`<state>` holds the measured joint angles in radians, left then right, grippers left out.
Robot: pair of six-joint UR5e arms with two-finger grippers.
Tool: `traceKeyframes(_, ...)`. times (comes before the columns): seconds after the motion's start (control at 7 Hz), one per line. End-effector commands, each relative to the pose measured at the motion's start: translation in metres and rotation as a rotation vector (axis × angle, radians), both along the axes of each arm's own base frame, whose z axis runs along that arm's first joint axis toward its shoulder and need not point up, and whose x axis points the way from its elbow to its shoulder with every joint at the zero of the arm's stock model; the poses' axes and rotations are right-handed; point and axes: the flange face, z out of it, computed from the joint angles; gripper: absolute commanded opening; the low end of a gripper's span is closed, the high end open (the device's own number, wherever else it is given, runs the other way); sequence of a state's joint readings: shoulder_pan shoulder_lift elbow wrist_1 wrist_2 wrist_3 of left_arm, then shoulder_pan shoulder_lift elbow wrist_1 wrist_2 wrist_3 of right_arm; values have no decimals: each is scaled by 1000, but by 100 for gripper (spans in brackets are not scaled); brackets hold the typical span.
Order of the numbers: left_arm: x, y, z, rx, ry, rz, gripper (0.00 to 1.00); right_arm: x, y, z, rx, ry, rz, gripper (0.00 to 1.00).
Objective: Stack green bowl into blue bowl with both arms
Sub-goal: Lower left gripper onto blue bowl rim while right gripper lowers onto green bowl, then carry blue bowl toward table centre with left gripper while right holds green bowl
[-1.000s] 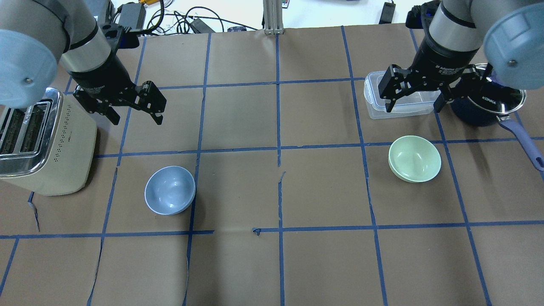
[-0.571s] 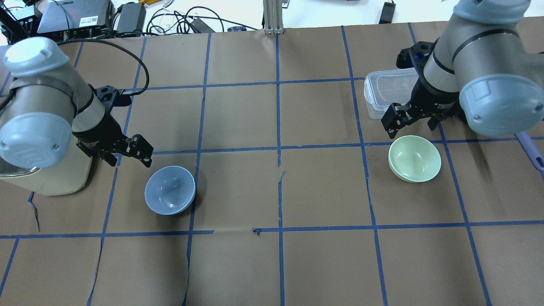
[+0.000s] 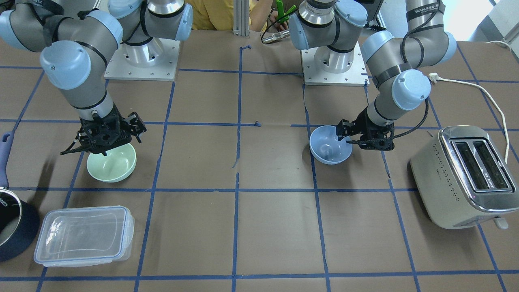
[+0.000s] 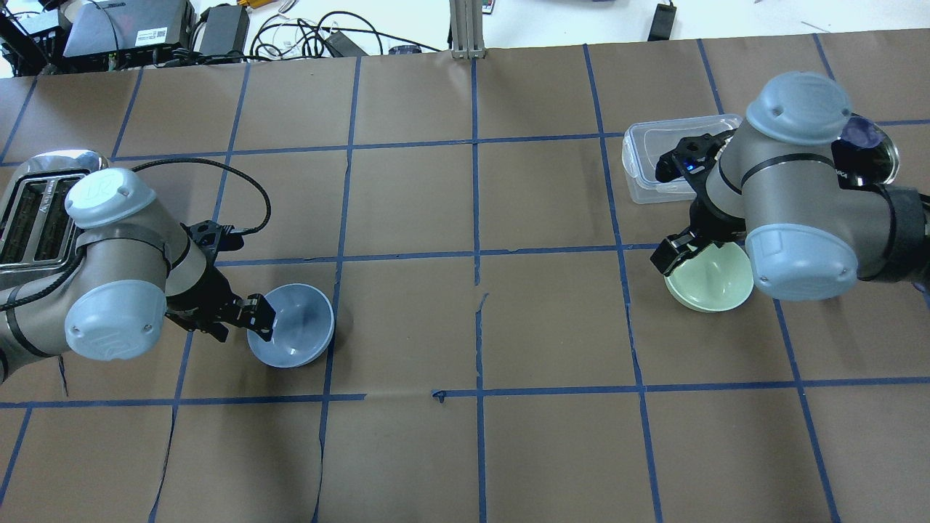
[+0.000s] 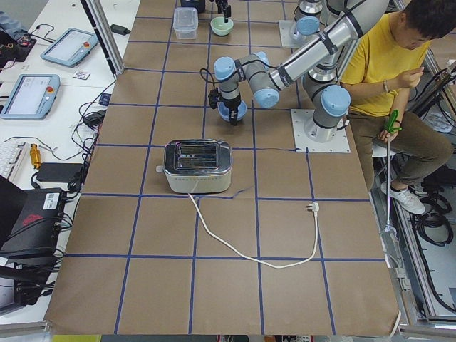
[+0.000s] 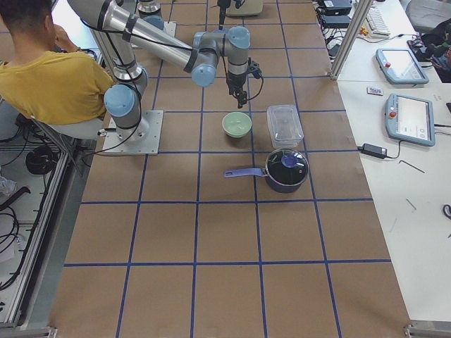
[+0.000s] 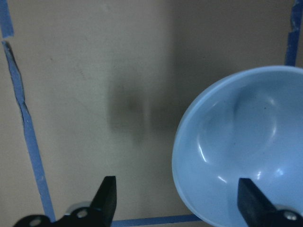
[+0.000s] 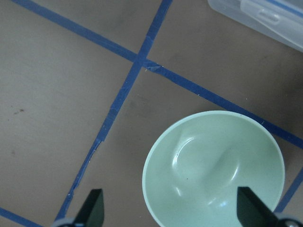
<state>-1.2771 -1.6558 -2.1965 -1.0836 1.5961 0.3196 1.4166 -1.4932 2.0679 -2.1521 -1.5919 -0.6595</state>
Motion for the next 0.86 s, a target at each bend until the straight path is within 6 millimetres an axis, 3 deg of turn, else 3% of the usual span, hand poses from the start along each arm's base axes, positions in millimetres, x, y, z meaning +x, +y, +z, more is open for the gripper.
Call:
traceKeyframes(0.0, -4, -4, -6, -4, 53, 23, 21, -13, 7, -34, 47, -17, 77, 100)
traceKeyframes(0.14, -8, -6, -3, -23, 94, 35, 6, -12, 15, -52, 45, -14, 81, 100)
traceKeyframes(0.29, -16, -5, 7, -40, 89, 19, 0, -10, 24, -65, 35, -13, 82, 100)
traceKeyframes(0.43, -19, -21, 24, -80, 112, 99, 0, -10, 27, -71, 32, -11, 82, 100)
traceKeyframes(0.57, -38, -44, 56, -83, 109, 119, 0, -11, 27, -77, 46, -12, 81, 100)
traceKeyframes(0.71, -76, -68, 86, -84, 96, 125, 0, -11, 26, -79, 48, -15, 81, 89)
